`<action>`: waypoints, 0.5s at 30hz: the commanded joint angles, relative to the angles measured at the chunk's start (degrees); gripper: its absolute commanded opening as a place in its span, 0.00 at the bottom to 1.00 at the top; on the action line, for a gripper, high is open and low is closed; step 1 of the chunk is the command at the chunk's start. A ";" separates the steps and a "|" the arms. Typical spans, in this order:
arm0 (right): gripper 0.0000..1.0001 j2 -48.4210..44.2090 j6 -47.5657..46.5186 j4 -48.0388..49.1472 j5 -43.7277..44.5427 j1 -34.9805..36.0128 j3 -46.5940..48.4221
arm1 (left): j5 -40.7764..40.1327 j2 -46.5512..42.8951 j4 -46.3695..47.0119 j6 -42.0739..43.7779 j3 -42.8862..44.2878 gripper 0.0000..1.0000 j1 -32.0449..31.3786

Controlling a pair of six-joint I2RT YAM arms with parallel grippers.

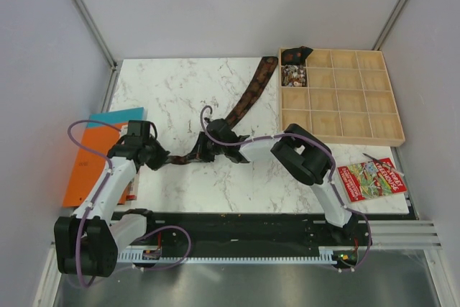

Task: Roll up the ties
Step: Flatten out the tie at the center of the board, then roll the tie at the center of the board.

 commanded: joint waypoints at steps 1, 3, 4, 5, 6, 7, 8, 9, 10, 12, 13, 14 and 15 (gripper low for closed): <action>0.00 2.52 0.72 1.30 -0.26 0.66 3.88 | -0.37 0.11 1.79 -0.46 2.30 0.02 -0.60; 0.00 3.74 0.81 1.12 -0.35 1.10 5.36 | -0.37 0.11 1.70 -0.28 2.74 0.02 -0.69; 0.00 4.19 0.72 0.69 -0.35 1.36 5.81 | -0.11 0.20 1.70 -0.37 2.92 0.02 -0.69; 0.00 4.63 0.63 0.59 -0.35 1.63 6.25 | 0.33 0.46 1.70 -0.19 3.09 0.02 -0.60; 0.00 5.24 0.63 0.42 -0.35 1.72 6.86 | 0.42 0.46 1.70 -0.10 3.35 0.02 -0.69; 0.00 5.51 0.63 0.42 -0.35 1.89 7.04 | 0.60 0.38 1.70 -0.10 3.44 0.02 -0.78; 0.00 5.68 0.72 0.42 -0.44 1.98 7.13 | 0.77 0.46 1.70 -0.02 3.53 0.02 -0.78; 0.00 5.95 0.55 0.33 -0.44 2.07 7.22 | 0.86 0.55 1.70 -0.01 3.62 0.02 -0.87; 0.00 5.95 0.54 0.07 -0.52 2.07 7.13 | 0.78 0.64 1.62 0.16 3.62 0.02 -0.87; 0.00 5.86 0.37 -0.02 -0.52 2.16 6.96 | 0.60 1.08 1.79 0.25 3.88 0.02 -0.95; 0.00 5.86 0.19 -0.02 -0.61 2.16 6.87 | 0.60 1.43 1.79 0.51 4.06 0.02 -1.04; 0.00 5.95 0.19 -0.11 -0.61 2.33 6.87 | 0.86 2.30 1.88 0.60 4.49 0.02 -1.13; 0.00 6.04 0.02 0.06 -1.05 2.33 7.13 | 0.95 2.74 2.14 0.51 4.76 0.02 -1.30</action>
